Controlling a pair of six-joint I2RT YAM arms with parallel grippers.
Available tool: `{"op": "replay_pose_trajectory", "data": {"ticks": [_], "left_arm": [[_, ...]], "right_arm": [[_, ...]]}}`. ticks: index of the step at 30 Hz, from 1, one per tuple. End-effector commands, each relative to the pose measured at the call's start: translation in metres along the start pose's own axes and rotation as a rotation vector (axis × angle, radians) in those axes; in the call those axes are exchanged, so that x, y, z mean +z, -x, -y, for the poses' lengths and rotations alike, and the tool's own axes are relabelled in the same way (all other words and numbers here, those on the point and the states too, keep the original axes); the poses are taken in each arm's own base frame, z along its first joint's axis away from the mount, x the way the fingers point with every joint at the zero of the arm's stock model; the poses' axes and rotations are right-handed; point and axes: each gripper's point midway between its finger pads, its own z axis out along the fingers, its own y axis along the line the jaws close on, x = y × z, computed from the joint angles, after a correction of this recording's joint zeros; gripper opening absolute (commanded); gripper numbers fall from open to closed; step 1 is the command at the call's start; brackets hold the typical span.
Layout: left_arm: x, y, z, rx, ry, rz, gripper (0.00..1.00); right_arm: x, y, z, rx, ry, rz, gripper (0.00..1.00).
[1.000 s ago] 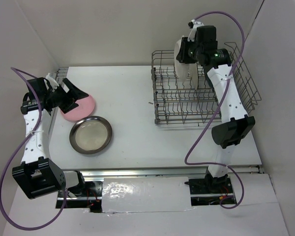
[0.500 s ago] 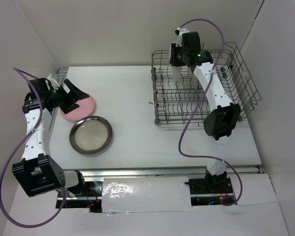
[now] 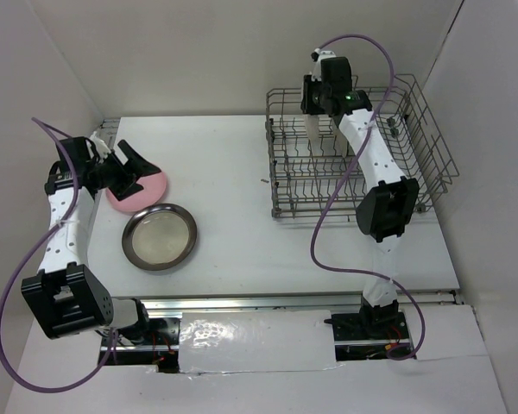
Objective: Load the mixed dishes into the dish rack
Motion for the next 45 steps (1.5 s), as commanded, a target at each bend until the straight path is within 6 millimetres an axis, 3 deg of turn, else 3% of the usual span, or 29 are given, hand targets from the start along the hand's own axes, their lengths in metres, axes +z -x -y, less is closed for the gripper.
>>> {"op": "replay_pose_trajectory", "data": {"ticks": [1,8,17,28,45], "left_arm": [[0.002,0.006,0.007,0.019,-0.025,0.021,0.94],[0.005,0.005,0.009,0.020,-0.027,0.012,0.94],[0.009,0.004,0.010,0.020,-0.026,0.003,0.94],[0.012,-0.001,0.008,0.021,0.002,-0.001,0.94],[0.021,-0.003,-0.003,0.010,0.026,-0.015,0.94]], "right_arm": [[-0.055,0.104,-0.001,0.017,0.007,0.332,0.00],[-0.064,0.110,0.005,0.055,0.006,0.349,0.00],[-0.052,0.102,0.014,0.067,-0.004,0.326,0.00],[-0.019,0.083,0.019,0.077,0.014,0.267,0.00],[0.014,0.050,0.033,0.092,-0.037,0.193,0.00]]}}
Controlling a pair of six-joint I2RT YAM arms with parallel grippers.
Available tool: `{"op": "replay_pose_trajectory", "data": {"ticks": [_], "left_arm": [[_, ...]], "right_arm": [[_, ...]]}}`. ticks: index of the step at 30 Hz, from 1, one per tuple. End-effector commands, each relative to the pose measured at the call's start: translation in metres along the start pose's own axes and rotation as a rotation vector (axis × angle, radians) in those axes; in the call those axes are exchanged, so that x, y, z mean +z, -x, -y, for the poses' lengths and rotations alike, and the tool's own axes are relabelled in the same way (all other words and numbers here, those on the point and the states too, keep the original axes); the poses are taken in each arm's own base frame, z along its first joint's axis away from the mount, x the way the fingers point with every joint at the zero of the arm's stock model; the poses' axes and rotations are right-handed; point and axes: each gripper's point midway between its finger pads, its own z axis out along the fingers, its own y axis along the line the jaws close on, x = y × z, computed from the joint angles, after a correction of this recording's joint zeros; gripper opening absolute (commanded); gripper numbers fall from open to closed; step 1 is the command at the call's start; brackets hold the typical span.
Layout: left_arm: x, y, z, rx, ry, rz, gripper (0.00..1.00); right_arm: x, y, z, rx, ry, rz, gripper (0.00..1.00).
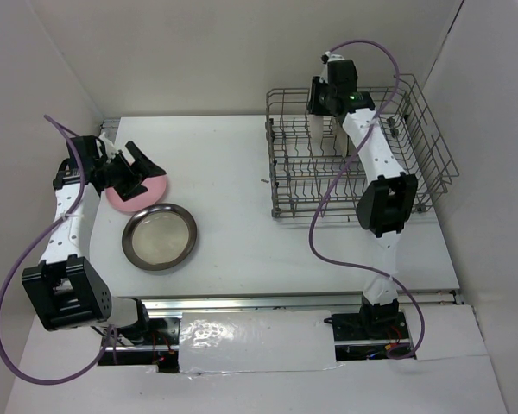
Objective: Load the mixed dishes into the dish rack
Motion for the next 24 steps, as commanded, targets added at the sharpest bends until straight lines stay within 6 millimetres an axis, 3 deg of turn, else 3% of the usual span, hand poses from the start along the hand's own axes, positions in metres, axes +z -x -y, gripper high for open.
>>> {"op": "replay_pose_trajectory", "data": {"ticks": [1,10,21,24], "left_arm": [[0.004,0.004,0.003,0.007,-0.018,0.015,0.94],[0.005,0.004,0.003,0.007,-0.010,0.015,0.94],[0.006,0.002,0.002,0.004,-0.006,0.006,0.94],[0.006,0.002,0.001,0.004,-0.006,0.008,0.94]], "right_arm": [[-0.006,0.058,-0.003,0.000,0.018,0.202,0.00],[0.011,0.034,0.004,-0.001,-0.002,0.146,0.00],[0.024,0.022,0.014,0.013,-0.039,0.112,0.00],[0.027,0.017,0.015,0.019,-0.041,0.101,0.16]]}}
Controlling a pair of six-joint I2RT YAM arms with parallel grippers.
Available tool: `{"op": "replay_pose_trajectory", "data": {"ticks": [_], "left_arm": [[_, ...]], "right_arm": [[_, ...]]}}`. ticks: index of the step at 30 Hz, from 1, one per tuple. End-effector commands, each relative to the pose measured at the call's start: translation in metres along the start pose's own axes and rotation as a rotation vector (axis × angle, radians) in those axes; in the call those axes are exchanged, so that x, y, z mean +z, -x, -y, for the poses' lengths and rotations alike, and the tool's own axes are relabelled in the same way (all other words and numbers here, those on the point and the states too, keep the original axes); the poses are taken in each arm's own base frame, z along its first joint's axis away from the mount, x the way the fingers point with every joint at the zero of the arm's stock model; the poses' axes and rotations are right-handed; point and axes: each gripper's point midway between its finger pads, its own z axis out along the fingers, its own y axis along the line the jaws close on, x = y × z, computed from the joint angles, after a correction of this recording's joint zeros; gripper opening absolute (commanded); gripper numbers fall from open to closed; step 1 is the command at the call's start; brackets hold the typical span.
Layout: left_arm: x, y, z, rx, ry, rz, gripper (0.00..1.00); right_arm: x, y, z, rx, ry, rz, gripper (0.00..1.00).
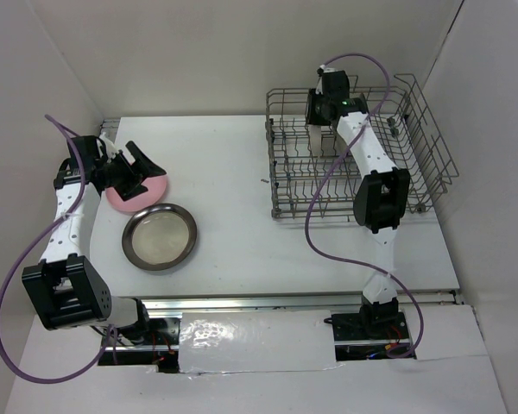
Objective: Load the mixed dishes into the dish rack
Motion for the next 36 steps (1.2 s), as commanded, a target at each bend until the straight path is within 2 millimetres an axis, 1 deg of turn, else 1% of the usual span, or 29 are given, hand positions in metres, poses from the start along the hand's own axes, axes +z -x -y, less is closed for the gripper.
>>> {"op": "replay_pose_trajectory", "data": {"ticks": [1,3,5,6,7,8,10,12,13,14,15,18,19,20,21,23,26,27,29,30,31,32,33,35,36], "left_arm": [[0.003,0.003,0.001,0.000,-0.007,0.010,0.94],[0.004,0.002,0.001,-0.003,-0.005,0.004,0.94],[0.004,0.003,0.001,-0.001,-0.004,0.008,0.94],[0.004,0.003,0.001,0.000,-0.005,0.009,0.94],[0.003,0.003,0.002,0.000,-0.007,0.007,0.94],[0.004,0.003,0.001,0.001,-0.007,0.009,0.94],[0.004,0.003,0.003,0.000,-0.011,0.006,0.94],[0.004,0.002,0.003,0.000,-0.011,0.004,0.94],[0.004,0.002,0.003,0.000,-0.012,0.003,0.94],[0.005,0.002,0.003,0.001,-0.012,0.002,0.94],[0.005,0.001,0.004,0.002,-0.011,0.001,0.94],[0.006,0.001,0.004,0.004,-0.008,0.000,0.94],[0.006,0.001,0.004,0.004,-0.008,0.000,0.94],[0.006,0.001,0.004,0.005,-0.006,0.002,0.94],[0.006,0.001,0.004,0.006,-0.004,0.002,0.94],[0.006,0.000,0.003,0.008,0.000,-0.002,0.94],[0.008,-0.001,-0.002,0.003,0.028,-0.009,0.94],[0.008,0.000,-0.004,0.003,0.043,-0.007,0.95],[0.010,-0.002,-0.012,-0.015,0.081,-0.021,0.95],[0.010,-0.002,-0.015,-0.023,0.098,-0.023,0.95],[0.010,-0.004,-0.022,-0.036,0.132,-0.027,0.95],[0.012,-0.005,-0.027,-0.046,0.152,-0.031,0.95],[0.014,-0.007,-0.030,-0.055,0.169,-0.040,0.95],[0.013,-0.009,-0.042,-0.084,0.232,-0.044,0.95],[0.013,-0.008,-0.047,-0.100,0.254,-0.039,0.96]], "right_arm": [[-0.012,0.060,0.002,0.016,-0.004,0.196,0.20],[-0.011,0.059,0.002,0.016,-0.003,0.192,0.20],[-0.011,0.060,0.002,0.016,-0.004,0.196,0.24],[-0.012,0.060,0.002,0.016,-0.002,0.196,0.33],[-0.012,0.061,0.002,0.016,-0.002,0.198,0.37],[-0.012,0.061,0.001,0.016,-0.002,0.199,0.45],[-0.013,0.062,0.001,0.016,0.001,0.199,0.48],[-0.015,0.064,-0.001,0.015,0.009,0.204,0.54],[-0.016,0.064,-0.002,0.011,0.012,0.201,0.57],[-0.017,0.065,-0.002,0.012,0.013,0.204,0.63],[-0.018,0.064,-0.004,0.009,0.015,0.204,0.65],[-0.020,0.065,-0.007,0.009,0.021,0.205,0.66],[-0.023,0.067,-0.007,0.008,0.022,0.209,0.68],[-0.024,0.068,-0.009,0.007,0.025,0.212,0.73],[-0.026,0.068,-0.011,0.005,0.030,0.212,0.74],[-0.035,0.073,-0.015,0.000,0.037,0.222,0.80],[-0.054,0.084,-0.026,-0.014,0.049,0.254,0.84],[-0.067,0.093,-0.030,-0.018,0.055,0.276,0.84],[-0.081,0.100,-0.040,-0.028,0.069,0.299,0.86],[-0.097,0.109,-0.044,-0.034,0.075,0.327,0.86],[-0.107,0.113,-0.051,-0.040,0.088,0.341,0.87],[-0.116,0.118,-0.054,-0.047,0.086,0.355,0.87],[-0.135,0.126,-0.059,-0.050,0.097,0.385,0.88],[-0.155,0.128,-0.075,-0.061,0.128,0.397,0.88],[-0.172,0.130,-0.082,-0.067,0.145,0.412,0.89]]}}
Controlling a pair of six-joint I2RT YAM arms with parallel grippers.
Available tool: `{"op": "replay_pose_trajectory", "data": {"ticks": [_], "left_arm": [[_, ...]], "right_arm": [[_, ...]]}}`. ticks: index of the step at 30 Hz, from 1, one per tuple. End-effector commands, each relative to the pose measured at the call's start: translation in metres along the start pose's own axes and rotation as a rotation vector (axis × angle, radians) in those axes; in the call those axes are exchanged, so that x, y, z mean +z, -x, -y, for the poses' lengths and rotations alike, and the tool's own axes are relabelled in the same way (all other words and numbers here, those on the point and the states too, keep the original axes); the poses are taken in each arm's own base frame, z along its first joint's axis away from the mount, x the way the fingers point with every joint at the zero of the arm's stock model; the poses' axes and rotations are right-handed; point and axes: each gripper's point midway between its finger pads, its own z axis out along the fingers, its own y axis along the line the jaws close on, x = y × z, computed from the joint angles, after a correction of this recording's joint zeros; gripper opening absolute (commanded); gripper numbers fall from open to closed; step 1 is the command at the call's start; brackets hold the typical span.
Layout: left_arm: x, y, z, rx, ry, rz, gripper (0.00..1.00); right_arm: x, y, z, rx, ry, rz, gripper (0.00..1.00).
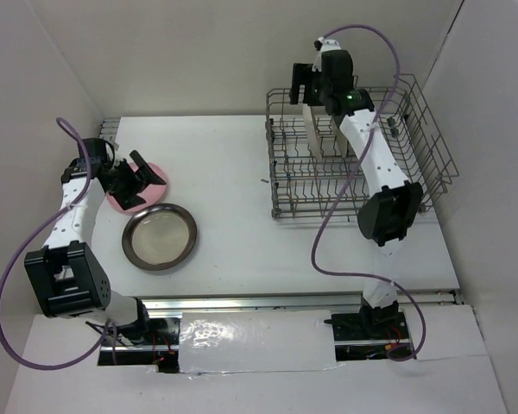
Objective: Load the mixed dishes into the dish rack
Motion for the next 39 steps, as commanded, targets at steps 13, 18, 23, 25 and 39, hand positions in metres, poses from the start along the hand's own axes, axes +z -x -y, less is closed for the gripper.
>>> {"op": "replay_pose_trajectory", "data": {"ticks": [13,18,23,25,39], "left_arm": [[0.006,0.036,-0.107,-0.381,0.311,0.068,0.95],[0.016,0.064,-0.129,-0.464,0.365,0.096,0.91],[0.040,0.075,-0.152,-0.496,0.432,0.088,0.86],[0.045,0.078,-0.159,-0.508,0.439,0.087,0.84],[0.091,0.081,-0.180,-0.541,0.438,0.028,0.49]], "right_arm": [[-0.156,-0.031,-0.154,-0.083,0.317,0.040,0.90],[-0.171,-0.067,-0.157,-0.059,0.358,0.011,0.89],[-0.189,-0.085,-0.157,-0.048,0.389,0.021,0.89],[-0.196,-0.086,-0.153,-0.033,0.388,0.030,0.89],[-0.215,-0.078,-0.144,-0.006,0.378,0.077,0.90]]}}
